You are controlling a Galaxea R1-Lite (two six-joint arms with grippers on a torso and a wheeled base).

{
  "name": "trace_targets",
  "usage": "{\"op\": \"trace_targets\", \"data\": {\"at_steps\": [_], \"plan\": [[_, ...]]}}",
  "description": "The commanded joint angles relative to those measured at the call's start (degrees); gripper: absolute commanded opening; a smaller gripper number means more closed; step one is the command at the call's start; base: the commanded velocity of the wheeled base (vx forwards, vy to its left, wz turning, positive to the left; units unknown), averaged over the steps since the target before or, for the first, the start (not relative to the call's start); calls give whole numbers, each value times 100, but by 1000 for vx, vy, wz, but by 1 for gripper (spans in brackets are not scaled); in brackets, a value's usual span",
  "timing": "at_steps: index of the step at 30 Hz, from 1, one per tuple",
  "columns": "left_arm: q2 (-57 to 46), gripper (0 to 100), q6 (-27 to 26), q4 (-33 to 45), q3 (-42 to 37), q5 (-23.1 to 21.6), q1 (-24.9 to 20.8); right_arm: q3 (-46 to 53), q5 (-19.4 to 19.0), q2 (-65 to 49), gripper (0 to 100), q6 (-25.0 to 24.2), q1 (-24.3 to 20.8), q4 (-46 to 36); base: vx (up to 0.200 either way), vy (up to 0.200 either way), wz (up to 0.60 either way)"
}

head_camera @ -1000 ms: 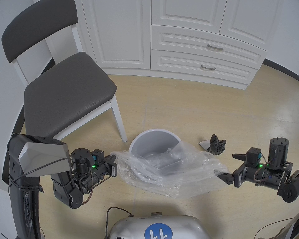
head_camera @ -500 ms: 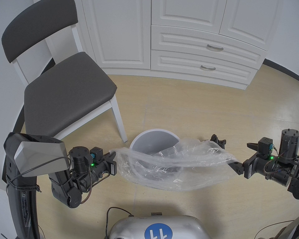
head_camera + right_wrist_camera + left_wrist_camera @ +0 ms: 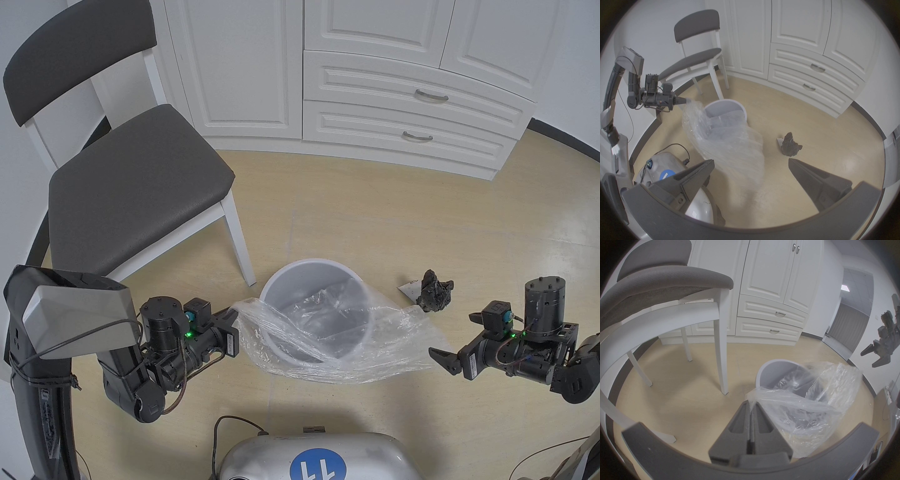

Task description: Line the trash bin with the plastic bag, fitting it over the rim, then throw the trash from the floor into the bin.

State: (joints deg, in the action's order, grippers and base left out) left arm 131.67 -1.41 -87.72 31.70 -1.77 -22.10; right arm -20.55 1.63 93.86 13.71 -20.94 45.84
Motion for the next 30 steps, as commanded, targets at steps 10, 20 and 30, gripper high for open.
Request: {"op": "trace_targets", "data": {"at_steps": [10,20,30], "plan": [[860,0,141,1,882,476,162,-63,153,1812,100,-132,556,2061,0,0,0],[737,0,282,1,1005,484,250,254,-251,1100,100,-159,284,2026,0,0,0],[421,0,317,-8,838,458,171,544,-23,766,100,-141,-393,2087,0,0,0]]}}
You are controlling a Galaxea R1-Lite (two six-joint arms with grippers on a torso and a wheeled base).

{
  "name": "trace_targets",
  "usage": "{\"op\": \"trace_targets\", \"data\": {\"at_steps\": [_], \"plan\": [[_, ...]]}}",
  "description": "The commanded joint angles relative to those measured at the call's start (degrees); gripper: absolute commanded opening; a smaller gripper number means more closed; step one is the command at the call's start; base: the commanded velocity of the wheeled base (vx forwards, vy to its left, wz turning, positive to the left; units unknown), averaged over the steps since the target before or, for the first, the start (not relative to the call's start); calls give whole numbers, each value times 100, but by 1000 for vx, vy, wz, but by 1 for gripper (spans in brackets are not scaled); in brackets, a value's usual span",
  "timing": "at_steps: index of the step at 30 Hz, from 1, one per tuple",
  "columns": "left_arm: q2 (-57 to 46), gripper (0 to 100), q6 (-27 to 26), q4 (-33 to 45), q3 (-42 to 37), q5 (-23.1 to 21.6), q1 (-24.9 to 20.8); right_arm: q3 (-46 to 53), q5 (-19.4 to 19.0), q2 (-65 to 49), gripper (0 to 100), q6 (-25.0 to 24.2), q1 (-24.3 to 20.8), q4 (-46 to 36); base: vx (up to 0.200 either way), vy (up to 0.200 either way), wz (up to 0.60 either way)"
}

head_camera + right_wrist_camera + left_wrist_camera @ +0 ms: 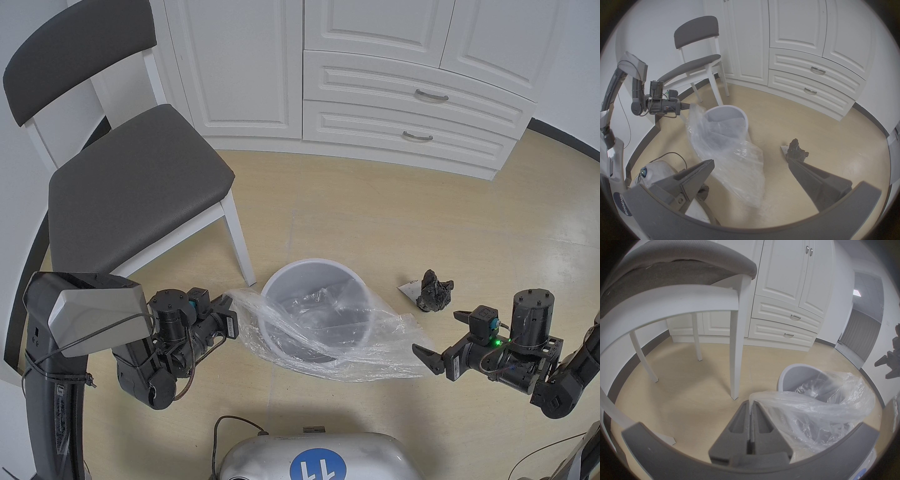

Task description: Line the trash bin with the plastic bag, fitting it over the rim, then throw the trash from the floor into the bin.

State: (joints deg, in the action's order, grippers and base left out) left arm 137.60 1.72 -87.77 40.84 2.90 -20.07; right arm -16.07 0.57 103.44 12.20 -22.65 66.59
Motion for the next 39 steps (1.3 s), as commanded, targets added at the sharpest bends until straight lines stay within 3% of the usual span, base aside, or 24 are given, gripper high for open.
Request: {"op": "trace_targets", "data": {"at_steps": [1,4,5,12,16,18,20,21,27,33,39], "plan": [[-251,0,13,-3,-164,-9,-103,121,206,-210,100,10,-372,21,0,0,0],[-303,0,4,-3,-305,-35,-182,183,312,-201,100,10,-530,12,0,0,0],[-303,100,4,-3,-340,-35,-226,218,321,-175,100,10,-600,21,0,0,0],[-418,100,-102,-3,-551,-9,-173,244,382,-78,100,19,-890,12,0,0,0],[-831,100,-93,6,-929,-229,-173,69,505,71,100,81,-996,12,0,0,0],[-1191,100,-93,6,-1315,-703,-173,-160,663,98,100,406,-1075,-67,0,0,0],[-1191,100,-93,6,-1315,-703,-173,-177,681,98,100,432,-1075,-67,0,0,0],[-1604,100,-93,6,-1807,-1459,-120,-380,866,106,100,845,-1128,-207,0,0,0],[-2386,100,-93,6,-2414,-2505,73,-687,1164,89,100,933,-1593,-831,0,0,0],[-3090,100,-93,6,-2590,-2575,47,-1346,1349,71,100,1285,-1787,-1578,0,0,0],[-3775,100,-75,6,-2555,-2540,-6,-2173,1709,63,100,1311,-2077,-2273,0,0,0]]}}
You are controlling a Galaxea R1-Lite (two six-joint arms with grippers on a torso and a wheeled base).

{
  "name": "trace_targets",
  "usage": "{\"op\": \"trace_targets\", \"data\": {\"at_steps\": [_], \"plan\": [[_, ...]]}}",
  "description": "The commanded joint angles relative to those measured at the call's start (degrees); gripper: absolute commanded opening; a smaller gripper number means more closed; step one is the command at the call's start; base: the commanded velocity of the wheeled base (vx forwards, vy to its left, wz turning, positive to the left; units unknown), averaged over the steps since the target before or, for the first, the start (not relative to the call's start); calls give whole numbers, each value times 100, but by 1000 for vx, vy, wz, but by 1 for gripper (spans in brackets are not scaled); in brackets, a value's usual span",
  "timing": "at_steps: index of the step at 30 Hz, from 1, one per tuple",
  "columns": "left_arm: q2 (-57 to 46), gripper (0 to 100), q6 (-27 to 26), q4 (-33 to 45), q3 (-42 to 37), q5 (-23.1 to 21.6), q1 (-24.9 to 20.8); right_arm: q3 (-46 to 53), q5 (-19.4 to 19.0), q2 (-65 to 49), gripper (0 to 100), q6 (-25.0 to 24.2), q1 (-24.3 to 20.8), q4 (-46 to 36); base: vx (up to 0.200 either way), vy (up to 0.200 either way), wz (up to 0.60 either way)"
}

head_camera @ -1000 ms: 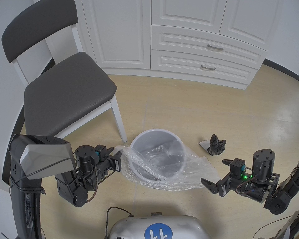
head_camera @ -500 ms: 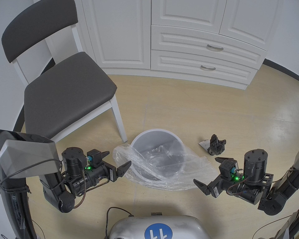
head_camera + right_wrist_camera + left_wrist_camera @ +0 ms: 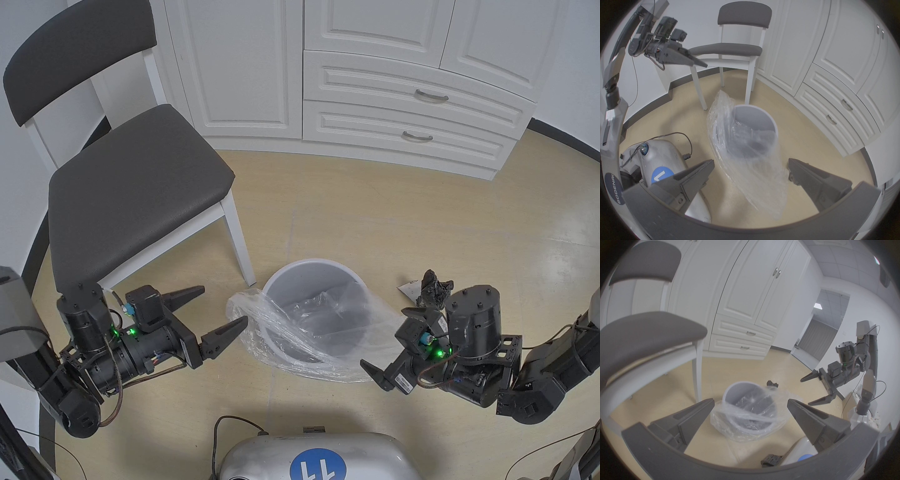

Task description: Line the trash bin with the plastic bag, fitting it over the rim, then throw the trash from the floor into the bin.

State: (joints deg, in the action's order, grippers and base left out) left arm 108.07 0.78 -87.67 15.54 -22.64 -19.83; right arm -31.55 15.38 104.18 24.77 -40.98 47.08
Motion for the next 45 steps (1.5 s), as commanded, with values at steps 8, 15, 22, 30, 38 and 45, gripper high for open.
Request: {"op": "trace_targets", "data": {"at_steps": [8,15,22,30,38,45], "plan": [[-1860,100,19,31,485,805,120,-1029,413,322,100,54,-779,-920,0,0,0],[-1948,100,-693,49,1214,2070,621,-1125,694,744,100,309,-771,-920,0,0,0],[-2009,100,-1185,-4,1276,2413,885,-1354,703,1166,100,327,-744,-911,0,0,0],[-1992,100,-1185,5,1258,2413,973,-1767,694,1772,100,327,-656,-911,0,0,0],[-1921,100,-1247,-4,1179,2413,1043,-1925,685,2133,100,318,-612,-850,0,0,0],[-1948,100,-1308,-4,1162,2413,1166,-2461,632,2590,100,283,-445,-841,0,0,0]]}}
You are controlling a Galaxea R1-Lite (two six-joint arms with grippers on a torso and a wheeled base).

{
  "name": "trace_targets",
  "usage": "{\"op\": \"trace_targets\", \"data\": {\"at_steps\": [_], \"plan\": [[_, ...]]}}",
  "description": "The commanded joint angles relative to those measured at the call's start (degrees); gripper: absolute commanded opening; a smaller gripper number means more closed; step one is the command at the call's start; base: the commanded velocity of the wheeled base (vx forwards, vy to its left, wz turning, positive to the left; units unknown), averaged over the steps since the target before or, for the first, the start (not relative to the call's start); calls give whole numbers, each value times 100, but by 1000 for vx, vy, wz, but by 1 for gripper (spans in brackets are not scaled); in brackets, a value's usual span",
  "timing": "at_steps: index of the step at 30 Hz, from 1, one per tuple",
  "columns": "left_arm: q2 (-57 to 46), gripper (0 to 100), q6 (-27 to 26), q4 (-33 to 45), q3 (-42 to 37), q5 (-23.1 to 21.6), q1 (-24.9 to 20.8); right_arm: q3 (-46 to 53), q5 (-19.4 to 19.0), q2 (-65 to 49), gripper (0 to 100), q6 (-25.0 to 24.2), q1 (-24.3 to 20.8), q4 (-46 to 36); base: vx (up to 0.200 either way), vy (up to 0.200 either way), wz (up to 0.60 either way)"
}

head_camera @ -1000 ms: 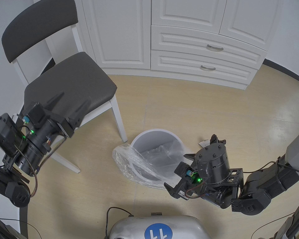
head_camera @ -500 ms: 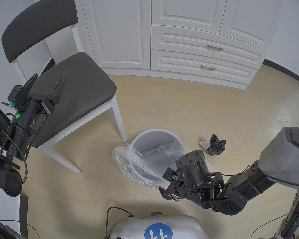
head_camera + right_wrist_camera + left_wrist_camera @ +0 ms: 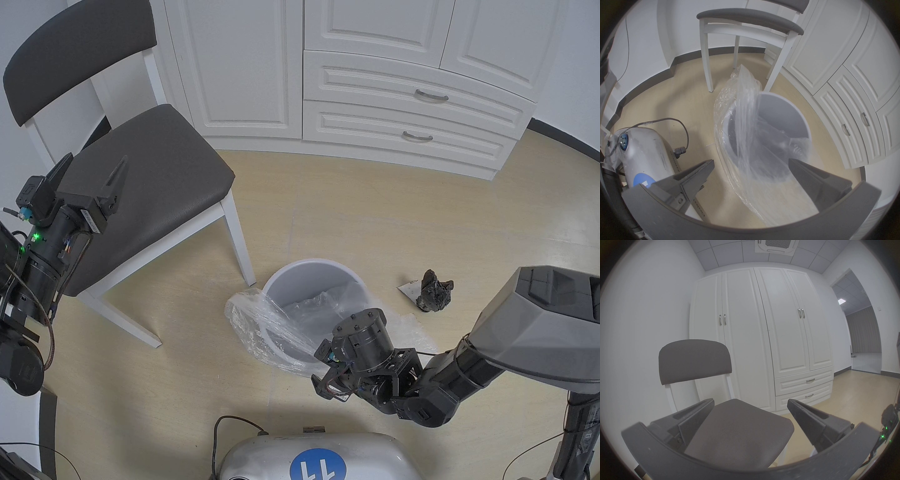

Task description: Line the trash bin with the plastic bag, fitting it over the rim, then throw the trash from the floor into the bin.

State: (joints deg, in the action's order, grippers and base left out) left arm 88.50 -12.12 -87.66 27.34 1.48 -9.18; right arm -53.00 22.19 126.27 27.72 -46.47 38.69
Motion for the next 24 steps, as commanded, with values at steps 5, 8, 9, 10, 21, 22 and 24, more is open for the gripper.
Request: {"op": "trace_targets", "data": {"at_steps": [5,8,9,10,21,22,24], "plan": [[44,100,-19,-5,-45,-7,241,-694,-74,548,100,-12,244,-11,0,0,0],[44,100,-19,-5,-62,-7,276,-720,-83,530,0,-12,288,-11,0,0,0],[35,100,-19,-5,-62,-7,303,-729,-92,486,0,-12,305,-20,0,0,0],[44,100,-19,-5,-62,-7,303,-720,-92,460,0,-21,305,-20,0,0,0],[132,100,-36,-5,-54,-7,285,-1871,-92,-41,0,-12,402,-591,0,0,0],[141,100,-36,-5,-54,-16,285,-2056,-92,-23,0,-12,420,-714,0,0,0],[158,100,-71,-5,-45,-7,285,-2381,-92,56,0,-12,463,-846,0,0,0]]}}
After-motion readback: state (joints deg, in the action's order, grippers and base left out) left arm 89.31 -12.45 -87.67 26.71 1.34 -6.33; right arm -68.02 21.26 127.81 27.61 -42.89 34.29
